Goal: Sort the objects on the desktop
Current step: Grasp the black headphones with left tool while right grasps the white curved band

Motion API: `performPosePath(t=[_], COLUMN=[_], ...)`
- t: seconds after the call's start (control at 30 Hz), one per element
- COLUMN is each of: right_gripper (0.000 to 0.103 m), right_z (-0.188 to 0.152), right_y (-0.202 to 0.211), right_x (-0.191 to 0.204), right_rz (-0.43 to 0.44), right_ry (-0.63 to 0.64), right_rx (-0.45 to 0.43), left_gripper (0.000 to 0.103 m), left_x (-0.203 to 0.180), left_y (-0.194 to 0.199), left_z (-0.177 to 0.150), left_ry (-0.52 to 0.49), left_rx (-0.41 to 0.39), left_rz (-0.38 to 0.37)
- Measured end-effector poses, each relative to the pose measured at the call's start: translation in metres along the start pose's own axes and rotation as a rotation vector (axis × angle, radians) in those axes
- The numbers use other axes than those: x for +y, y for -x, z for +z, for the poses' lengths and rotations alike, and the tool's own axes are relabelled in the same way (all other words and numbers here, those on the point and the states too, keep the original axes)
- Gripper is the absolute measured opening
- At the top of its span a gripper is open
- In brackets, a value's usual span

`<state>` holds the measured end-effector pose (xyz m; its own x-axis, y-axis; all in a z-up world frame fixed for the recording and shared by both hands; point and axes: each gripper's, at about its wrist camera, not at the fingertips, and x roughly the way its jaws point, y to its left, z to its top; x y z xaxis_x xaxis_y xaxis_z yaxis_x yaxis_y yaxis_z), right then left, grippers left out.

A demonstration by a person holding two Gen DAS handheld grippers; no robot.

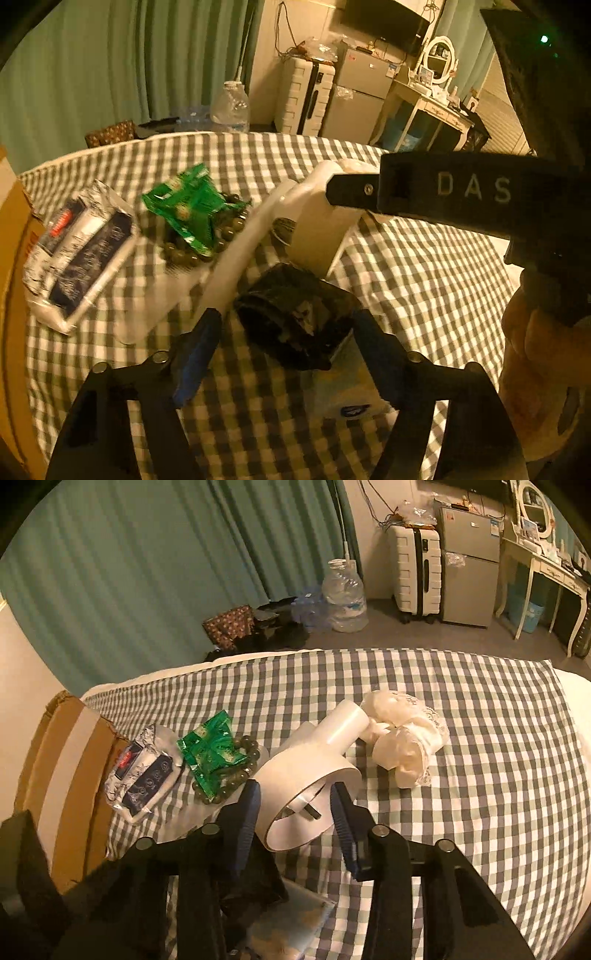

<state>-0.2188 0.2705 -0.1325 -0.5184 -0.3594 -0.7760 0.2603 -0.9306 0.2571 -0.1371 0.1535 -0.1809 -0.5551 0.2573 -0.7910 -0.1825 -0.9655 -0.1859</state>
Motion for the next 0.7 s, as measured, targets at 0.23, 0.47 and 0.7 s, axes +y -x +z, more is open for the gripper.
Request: performPosePath(t=[0.23,0.47,0.7], right_gripper=[0.018,0.014,0.012], right_z=[0.001,0.002,0.002], right_y=[0.004,0.003,0.006], right_x=[-0.004,-0.011,-0.011], right_rz=[0.041,0.082,0.060], right_ry=[-0.017,-0.046,-0.049], right_rx=[-0.021,-0.037,-0.059], left_gripper=[0.046,0.022,0.013], left_x=[-0.013,-0.021,-0.020], left_y=[-0.013,-0.010,0.011], left_z=[-0.003,-0.006,-0.005], left_ry=[-0.018,-0.069,-0.118], left_rx=[0.014,-0.009,-0.062], left_rz=[-0.032,-0.007,0.016])
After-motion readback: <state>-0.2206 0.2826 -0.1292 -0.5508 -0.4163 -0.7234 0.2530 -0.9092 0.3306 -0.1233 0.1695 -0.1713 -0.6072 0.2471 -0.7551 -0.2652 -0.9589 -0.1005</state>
